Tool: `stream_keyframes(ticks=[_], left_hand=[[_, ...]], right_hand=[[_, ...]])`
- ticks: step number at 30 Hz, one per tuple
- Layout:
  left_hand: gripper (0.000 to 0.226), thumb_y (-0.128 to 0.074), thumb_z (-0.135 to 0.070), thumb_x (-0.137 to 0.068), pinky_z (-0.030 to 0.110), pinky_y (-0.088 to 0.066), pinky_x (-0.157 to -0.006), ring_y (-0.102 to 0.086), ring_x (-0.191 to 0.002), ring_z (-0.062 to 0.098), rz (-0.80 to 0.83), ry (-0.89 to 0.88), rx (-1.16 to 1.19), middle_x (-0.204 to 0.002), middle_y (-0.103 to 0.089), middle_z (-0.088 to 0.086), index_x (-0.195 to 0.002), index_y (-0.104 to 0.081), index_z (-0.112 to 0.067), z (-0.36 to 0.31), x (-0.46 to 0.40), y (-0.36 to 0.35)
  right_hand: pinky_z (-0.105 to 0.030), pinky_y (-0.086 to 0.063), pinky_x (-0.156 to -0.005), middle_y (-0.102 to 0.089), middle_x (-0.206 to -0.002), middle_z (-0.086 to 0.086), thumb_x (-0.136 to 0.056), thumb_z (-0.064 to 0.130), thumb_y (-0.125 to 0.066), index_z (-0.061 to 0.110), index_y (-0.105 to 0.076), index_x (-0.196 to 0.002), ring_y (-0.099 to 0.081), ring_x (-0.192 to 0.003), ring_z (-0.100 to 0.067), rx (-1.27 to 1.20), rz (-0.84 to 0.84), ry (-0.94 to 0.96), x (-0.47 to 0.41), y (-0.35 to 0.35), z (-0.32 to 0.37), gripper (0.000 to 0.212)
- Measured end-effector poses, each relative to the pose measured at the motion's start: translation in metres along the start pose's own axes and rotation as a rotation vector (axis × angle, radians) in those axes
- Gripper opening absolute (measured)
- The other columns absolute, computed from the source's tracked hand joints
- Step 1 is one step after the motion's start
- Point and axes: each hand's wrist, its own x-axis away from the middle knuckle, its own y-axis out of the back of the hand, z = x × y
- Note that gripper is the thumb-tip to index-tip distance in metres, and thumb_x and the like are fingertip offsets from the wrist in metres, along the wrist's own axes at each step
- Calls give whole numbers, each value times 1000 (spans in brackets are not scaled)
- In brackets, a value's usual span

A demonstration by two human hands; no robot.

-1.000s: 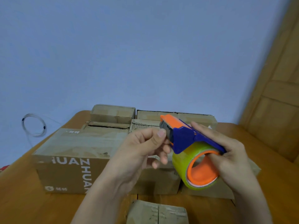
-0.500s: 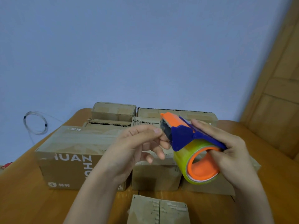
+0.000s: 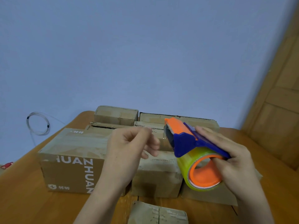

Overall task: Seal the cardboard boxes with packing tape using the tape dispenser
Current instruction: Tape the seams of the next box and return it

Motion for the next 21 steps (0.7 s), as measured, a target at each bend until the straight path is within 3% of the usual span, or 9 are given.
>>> stream_keyframes(ticks=[3,5,7,9,14,18,21], left_hand=[[39,-56,-27,-92,23,-46,-48,-61,-51,19,-11,99,47,-57,-64,9,-58,-66,-9,-1,-2,3],[46,-58,-49,-87,23,-47,-49,-62,-55,19,156,214,102,-66,-68,11,-66,-69,-11,-1,-4,3],[52,-56,-58,-81,22,-47,-48,-63,-57,19,294,273,161,-73,-69,13,-78,-71,-9,0,-3,-2],[57,-55,-57,-83,19,-45,-45,-61,-52,16,332,280,232,-71,-68,11,-89,-69,-1,2,-3,-6],[41,-53,-46,-83,17,-43,-44,-58,-48,13,379,257,319,-69,-67,8,-82,-73,-11,3,-4,-1],[42,-52,-39,-85,18,-43,-44,-59,-51,15,397,251,313,-76,-69,12,-91,-70,-1,5,-5,1],[38,-50,-41,-86,20,-45,-46,-62,-55,18,421,233,268,-82,-71,13,-86,-75,-13,4,-4,2]], right_hand=[[-11,-45,-91,-62,-113,33,-55,-9,-41,59,-59,-112,-55,-116,4,-8,-45,-14,1,3,0,90],[-12,-46,-90,-62,-113,32,-55,-9,-41,58,-60,-111,-55,-116,4,-13,-49,-19,1,4,1,90],[-10,-44,-92,-62,-114,32,-54,-9,-40,57,-61,-111,-54,-117,5,-14,-21,-16,0,0,2,90],[-8,-41,-92,-62,-115,32,-53,-10,-40,56,-60,-112,-53,-118,5,-14,8,-10,-1,-5,3,91],[-9,-44,-89,-63,-115,30,-55,-8,-42,52,-61,-113,-54,-117,4,-43,20,-14,-1,-9,2,86],[-7,-44,-87,-63,-114,30,-55,-8,-41,50,-62,-113,-55,-116,4,-51,2,-27,-1,-9,1,84],[-6,-44,-85,-63,-112,31,-55,-10,-41,54,-62,-111,-55,-115,5,-46,-18,-23,-1,-7,1,87]])
